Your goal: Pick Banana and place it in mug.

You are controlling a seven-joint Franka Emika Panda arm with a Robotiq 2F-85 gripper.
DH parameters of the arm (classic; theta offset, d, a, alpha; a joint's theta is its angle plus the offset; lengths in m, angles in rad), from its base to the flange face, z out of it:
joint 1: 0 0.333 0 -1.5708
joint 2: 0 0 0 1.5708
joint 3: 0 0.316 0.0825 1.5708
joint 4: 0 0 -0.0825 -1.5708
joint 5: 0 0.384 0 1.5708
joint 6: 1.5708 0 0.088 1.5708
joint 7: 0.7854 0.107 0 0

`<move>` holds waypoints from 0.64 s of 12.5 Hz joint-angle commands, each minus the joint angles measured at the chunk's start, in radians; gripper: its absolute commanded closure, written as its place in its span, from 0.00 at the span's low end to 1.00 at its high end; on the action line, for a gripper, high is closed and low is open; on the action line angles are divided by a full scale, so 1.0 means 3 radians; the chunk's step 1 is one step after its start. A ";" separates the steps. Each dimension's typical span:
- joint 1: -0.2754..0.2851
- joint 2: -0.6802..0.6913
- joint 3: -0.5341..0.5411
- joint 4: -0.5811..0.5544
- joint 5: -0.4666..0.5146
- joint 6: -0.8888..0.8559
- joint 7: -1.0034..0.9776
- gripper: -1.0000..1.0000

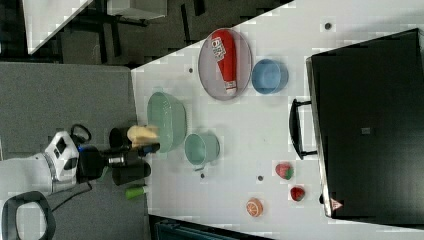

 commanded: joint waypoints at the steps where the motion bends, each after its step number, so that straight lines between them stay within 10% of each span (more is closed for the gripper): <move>1: 0.0203 0.0160 0.0535 -0.0214 0.0164 -0.0100 0.0897 0.73; 8: 0.0217 0.0379 0.1167 -0.0762 0.0539 0.0908 0.2340 0.73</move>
